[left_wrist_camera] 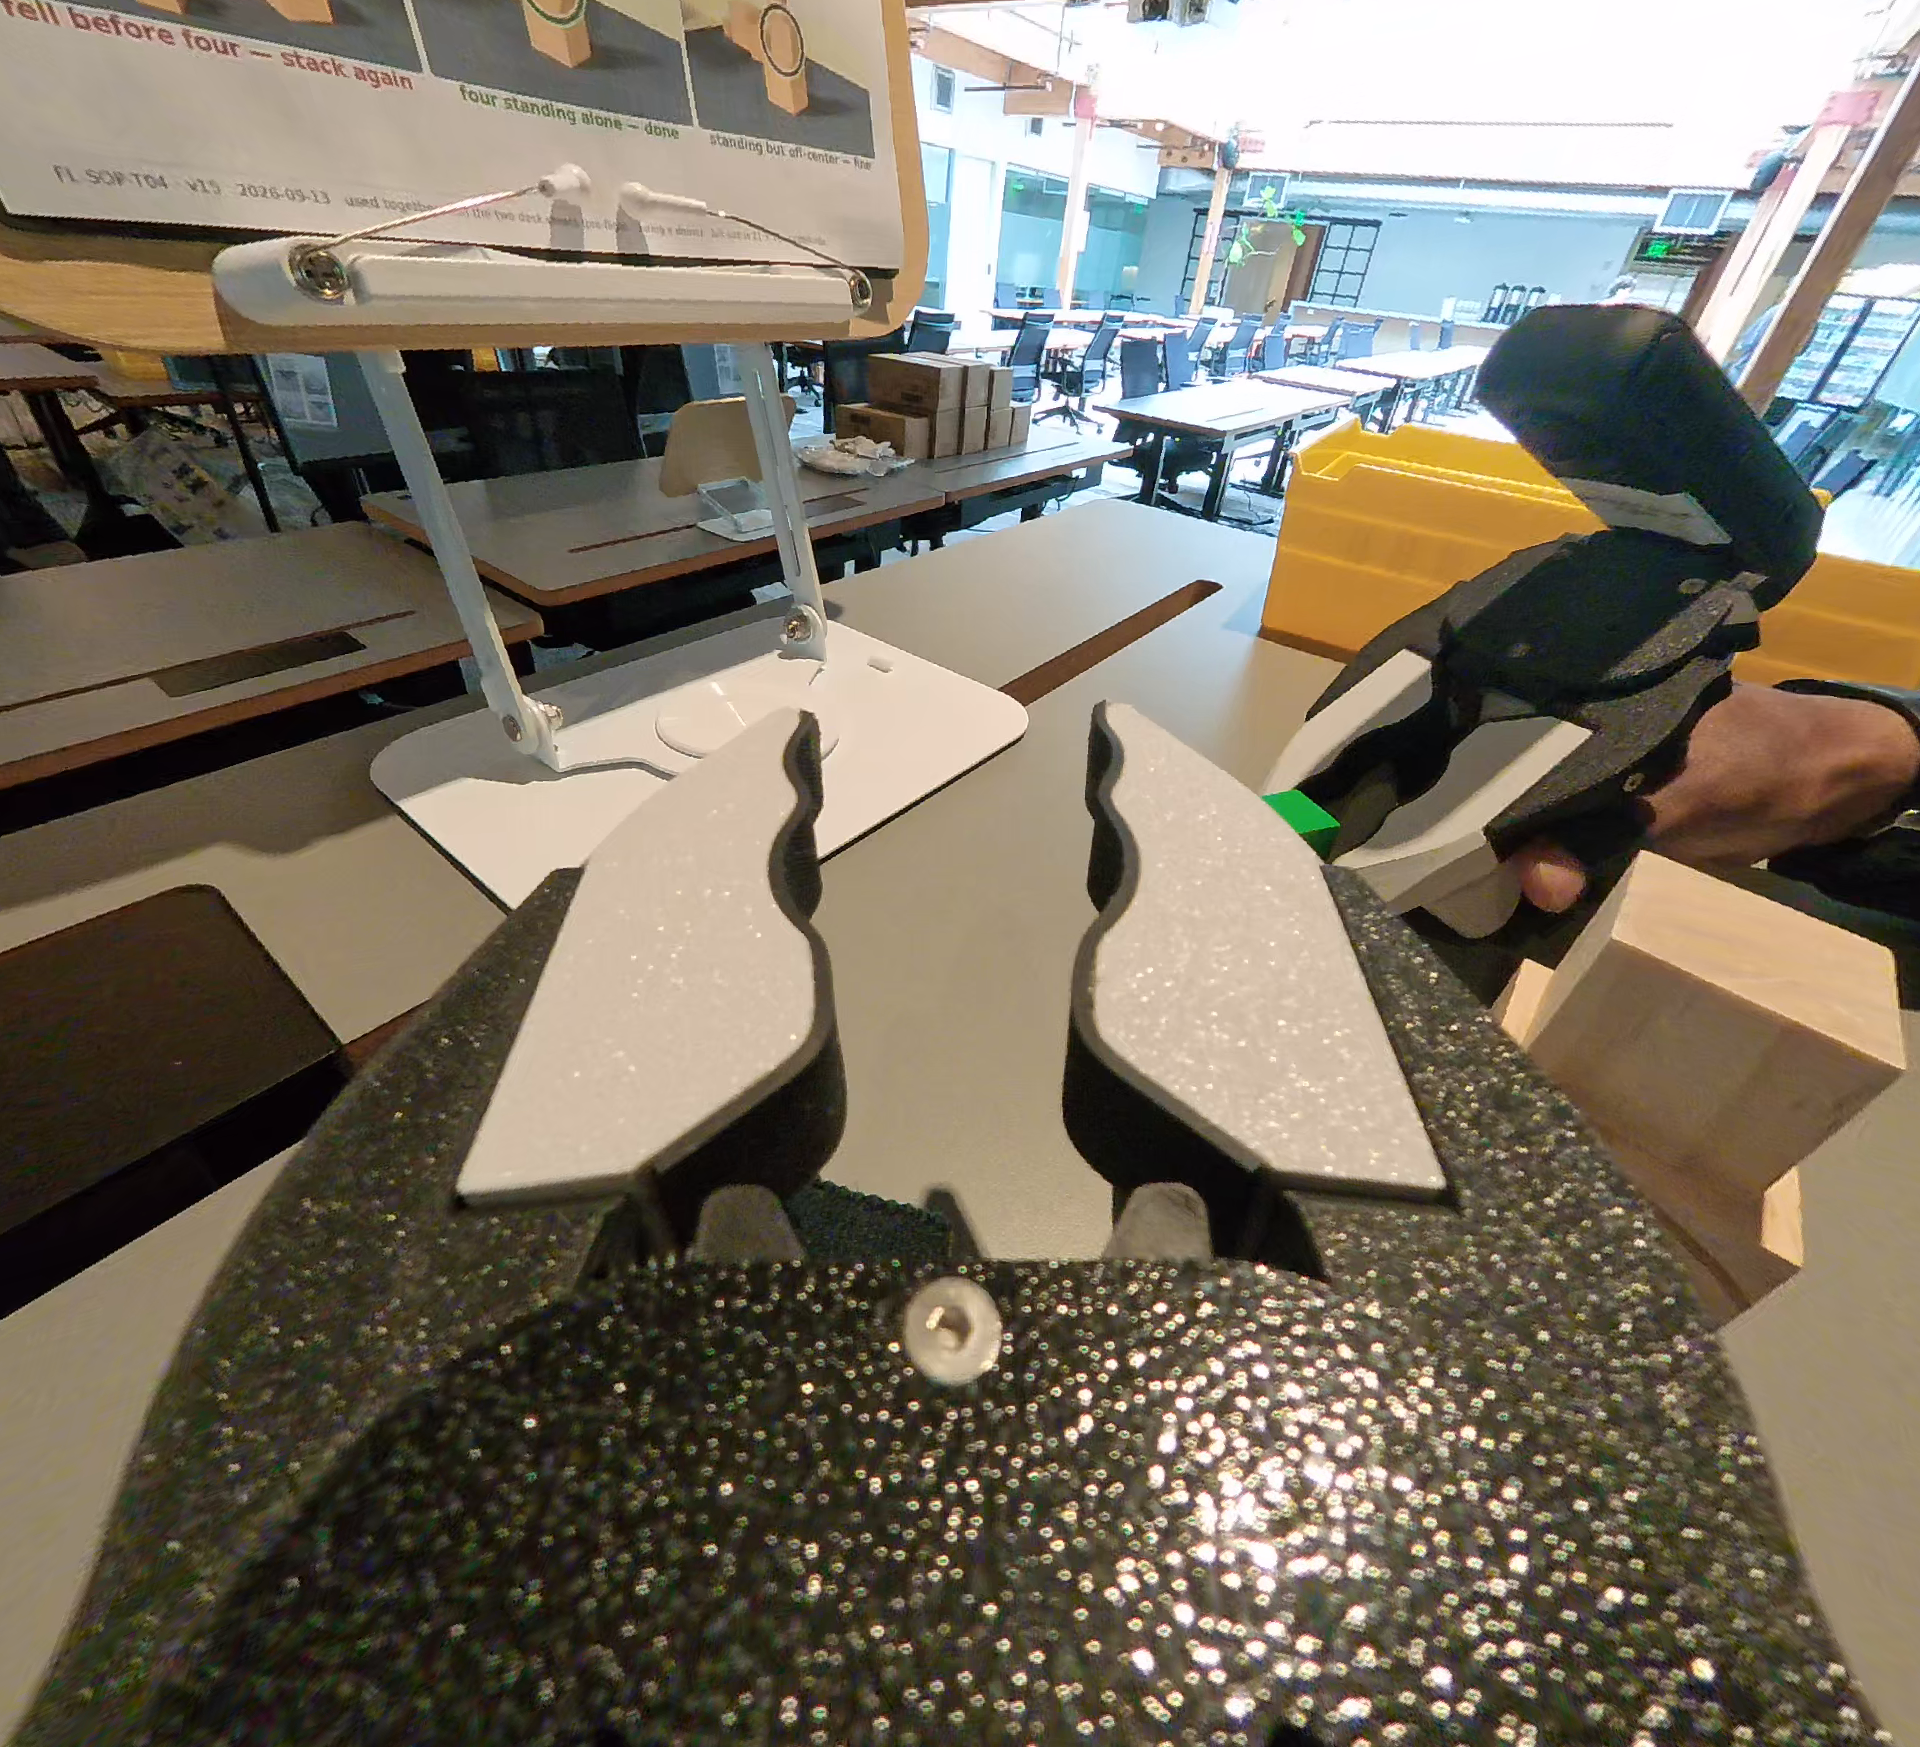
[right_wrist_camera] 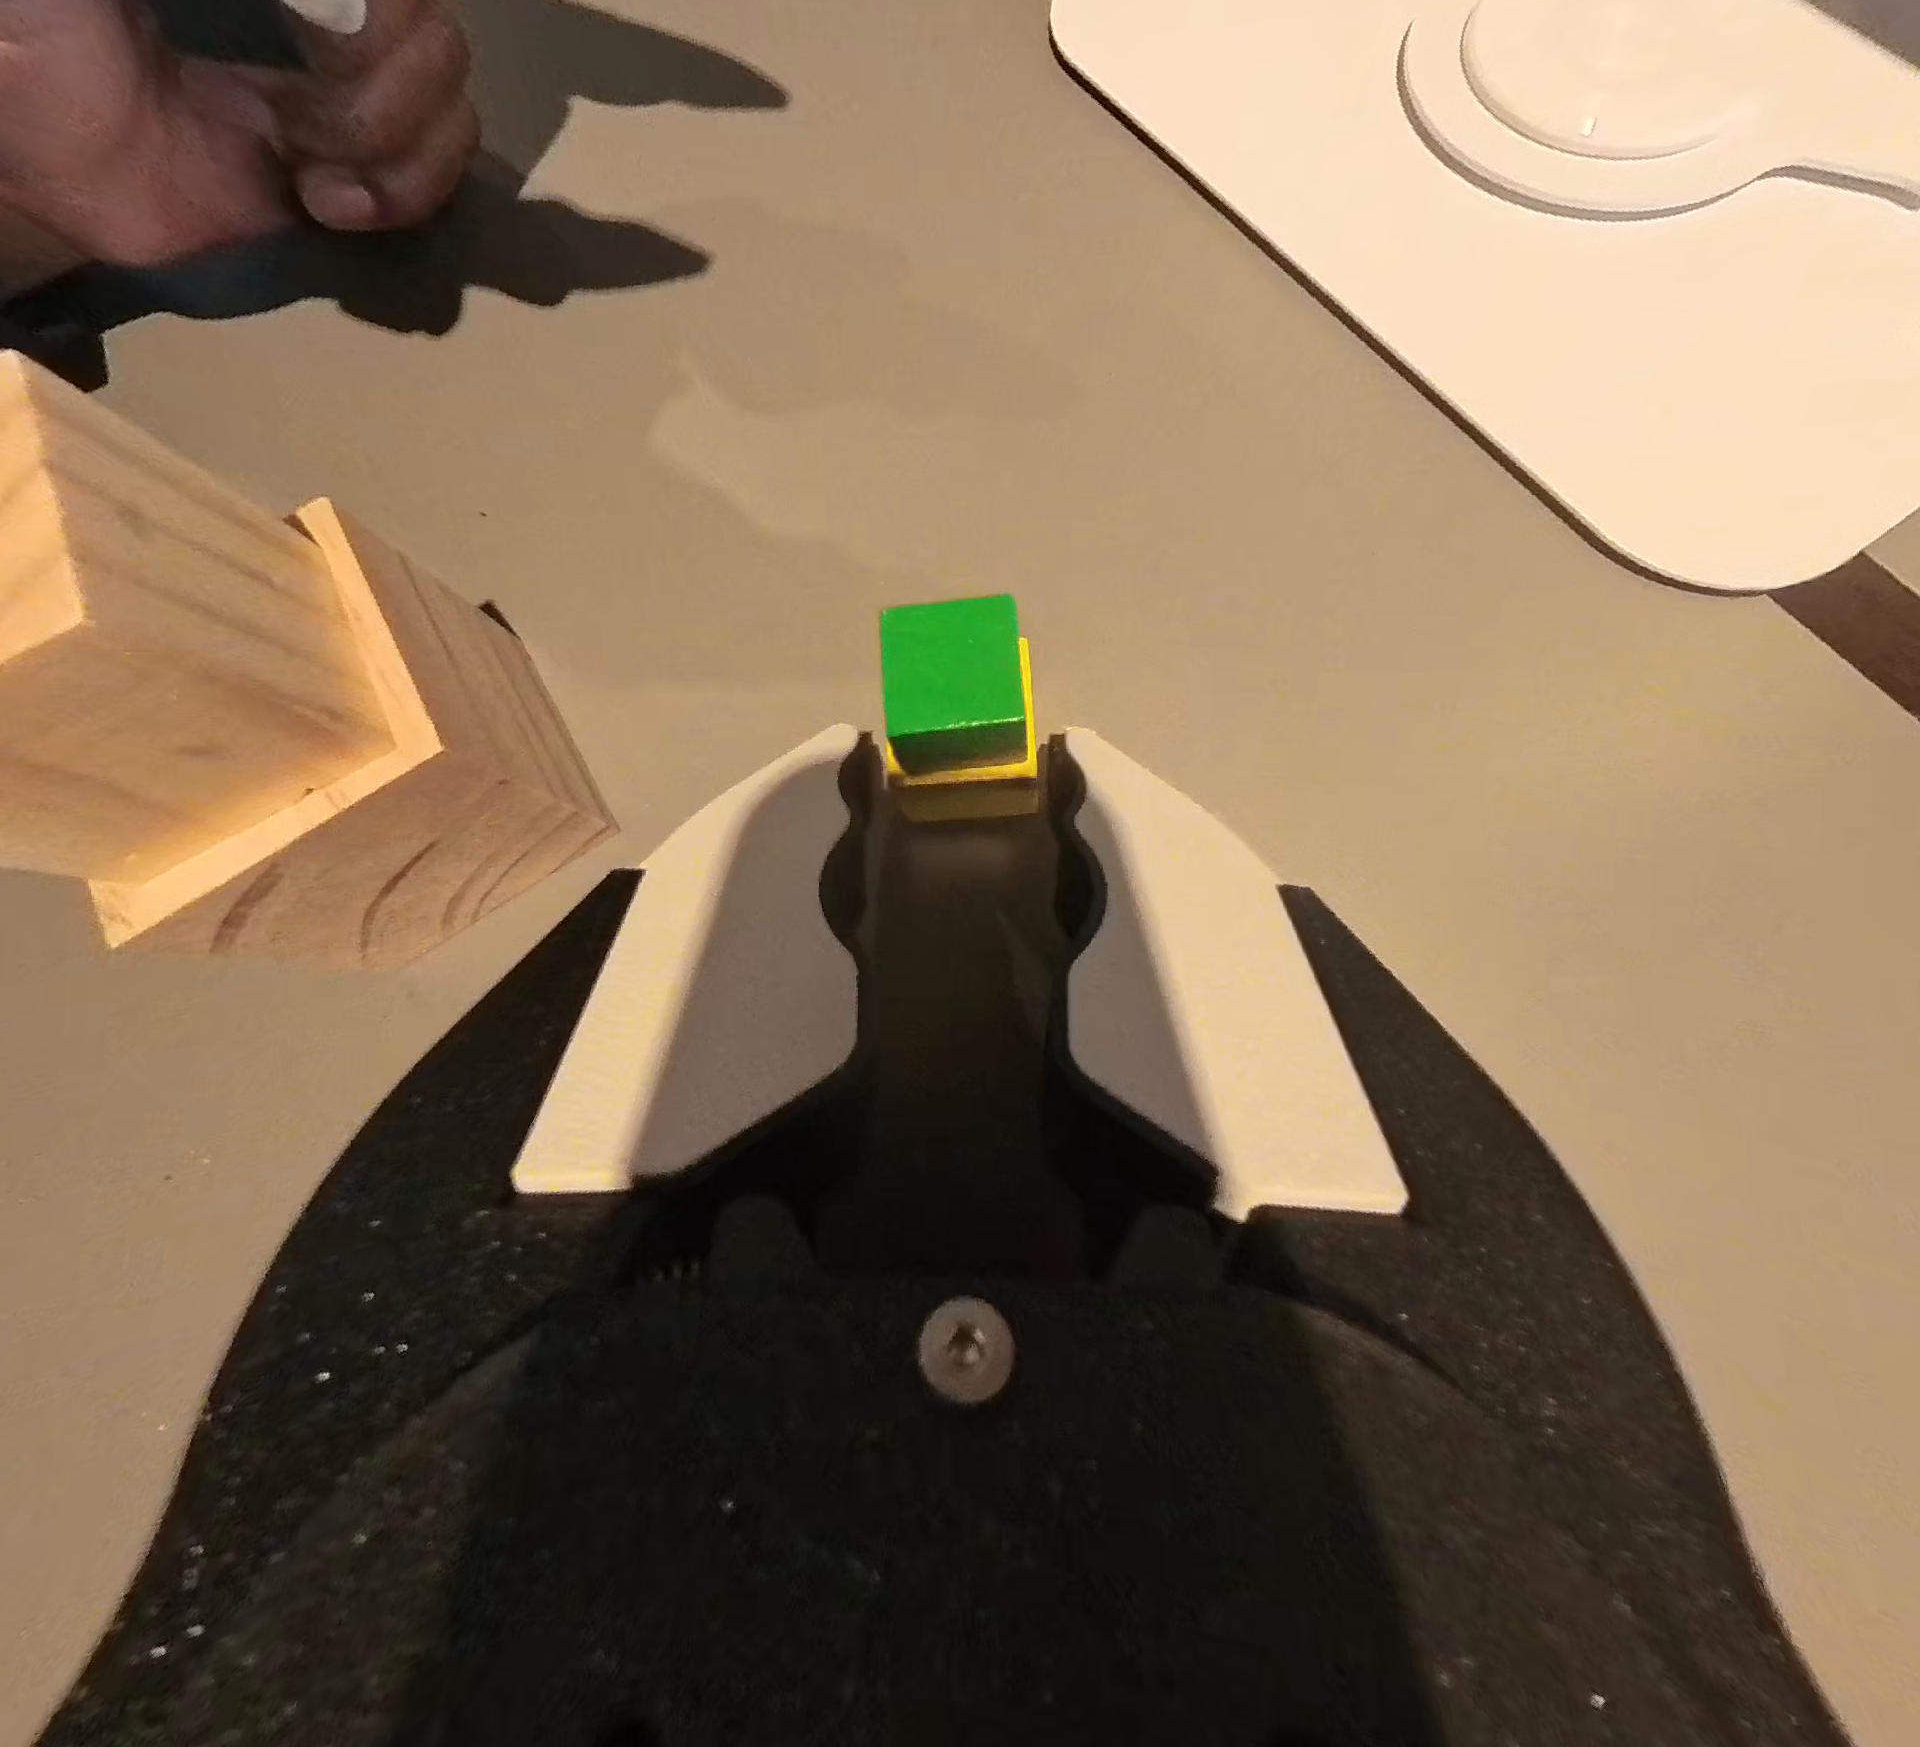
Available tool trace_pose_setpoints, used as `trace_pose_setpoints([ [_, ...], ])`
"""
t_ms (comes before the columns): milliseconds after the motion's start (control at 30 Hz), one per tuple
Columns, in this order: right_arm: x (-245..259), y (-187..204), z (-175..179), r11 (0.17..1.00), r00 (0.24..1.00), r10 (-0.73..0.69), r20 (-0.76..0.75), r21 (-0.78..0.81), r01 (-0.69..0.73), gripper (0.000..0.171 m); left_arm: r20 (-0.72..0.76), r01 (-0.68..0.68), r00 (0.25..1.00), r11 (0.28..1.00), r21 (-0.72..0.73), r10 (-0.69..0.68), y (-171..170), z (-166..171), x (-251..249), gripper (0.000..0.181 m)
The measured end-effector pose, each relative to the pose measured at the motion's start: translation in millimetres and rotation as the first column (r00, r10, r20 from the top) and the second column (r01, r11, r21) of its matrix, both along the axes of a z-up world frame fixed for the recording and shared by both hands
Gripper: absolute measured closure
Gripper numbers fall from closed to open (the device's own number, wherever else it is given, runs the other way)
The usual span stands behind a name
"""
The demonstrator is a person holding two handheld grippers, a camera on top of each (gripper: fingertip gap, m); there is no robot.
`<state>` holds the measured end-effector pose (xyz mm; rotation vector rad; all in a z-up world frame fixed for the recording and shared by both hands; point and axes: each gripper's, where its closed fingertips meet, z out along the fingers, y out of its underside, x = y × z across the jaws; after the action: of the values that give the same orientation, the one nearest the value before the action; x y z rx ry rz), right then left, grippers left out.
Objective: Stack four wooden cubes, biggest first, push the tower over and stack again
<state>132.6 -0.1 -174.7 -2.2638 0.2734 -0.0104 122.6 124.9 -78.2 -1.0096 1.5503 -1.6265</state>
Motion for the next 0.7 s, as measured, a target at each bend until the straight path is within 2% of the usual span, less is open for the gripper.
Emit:
trace_pose_setpoints([
  [700,-1.1,1.7,5.7,0.999,1.000,0.013,0.002,0.042,-0.013,0.144,-0.009,0.002,1.000,1.000,0.002,-0.002,-0.4,-1.1,0.6,0.133],
])
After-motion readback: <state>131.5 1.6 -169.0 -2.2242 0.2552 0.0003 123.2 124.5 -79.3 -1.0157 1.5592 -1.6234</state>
